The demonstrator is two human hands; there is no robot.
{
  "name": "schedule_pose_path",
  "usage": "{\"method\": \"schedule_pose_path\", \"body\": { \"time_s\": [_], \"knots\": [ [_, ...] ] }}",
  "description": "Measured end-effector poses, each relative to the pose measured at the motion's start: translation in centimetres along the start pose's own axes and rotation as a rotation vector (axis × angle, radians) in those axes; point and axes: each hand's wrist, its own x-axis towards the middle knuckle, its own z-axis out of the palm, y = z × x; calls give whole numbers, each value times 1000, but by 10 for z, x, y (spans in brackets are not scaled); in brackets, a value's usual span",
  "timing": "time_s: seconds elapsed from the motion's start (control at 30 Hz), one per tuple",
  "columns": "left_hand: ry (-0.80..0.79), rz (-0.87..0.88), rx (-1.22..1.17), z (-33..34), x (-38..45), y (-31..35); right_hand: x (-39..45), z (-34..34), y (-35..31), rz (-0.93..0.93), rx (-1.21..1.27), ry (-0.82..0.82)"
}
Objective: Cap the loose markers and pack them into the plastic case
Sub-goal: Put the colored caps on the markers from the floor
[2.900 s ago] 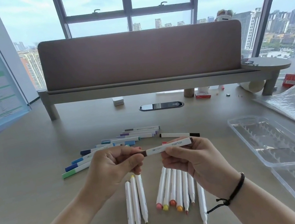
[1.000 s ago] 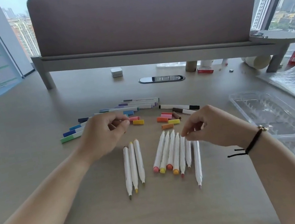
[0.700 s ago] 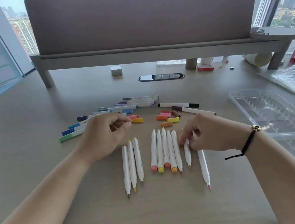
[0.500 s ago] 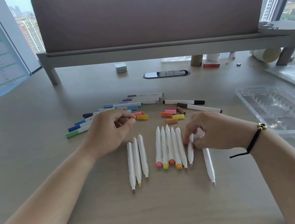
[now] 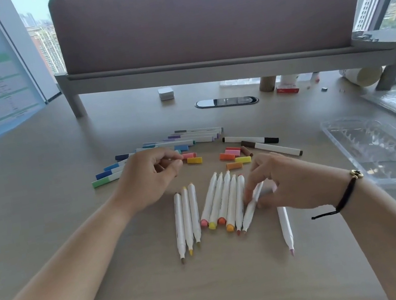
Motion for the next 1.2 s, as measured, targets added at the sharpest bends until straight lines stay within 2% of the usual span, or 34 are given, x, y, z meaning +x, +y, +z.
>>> {"method": "schedule_pose_path", "body": {
  "time_s": [0.2, 0.33, 0.47, 0.53, 0.63, 0.7, 0.8, 0.9, 1.2],
  "knots": [
    [-6, -11, -8, 2, 0, -1, 0, 2, 1, -41, -71, -47],
    [6, -24, -20, 0, 1, 0, -5, -6, 1, -39, 30, 9],
    [39, -52, -50, -1, 2, -2, -2, -10, -1, -67, 369, 231],
    [43, -56, -62, -1, 2, -3, 0, -9, -3, -23, 568, 368],
    [39, -51, -65, -1, 2, -2, 5, -9, 1, 84, 722, 607],
    [36, -47, -59, -1, 2, -3, 7, -10, 7, 129, 931, 690],
    [36, -51, -64, 0, 2, -5, 7, -8, 5, 141, 1259, 631],
    [31, -40, -58, 0, 1, -4, 9, -4, 0, 129, 1464, 556],
    [17, -22, -27, 2, 1, 2, 10, -5, -2, 106, 1600, 495]
  ]
}}
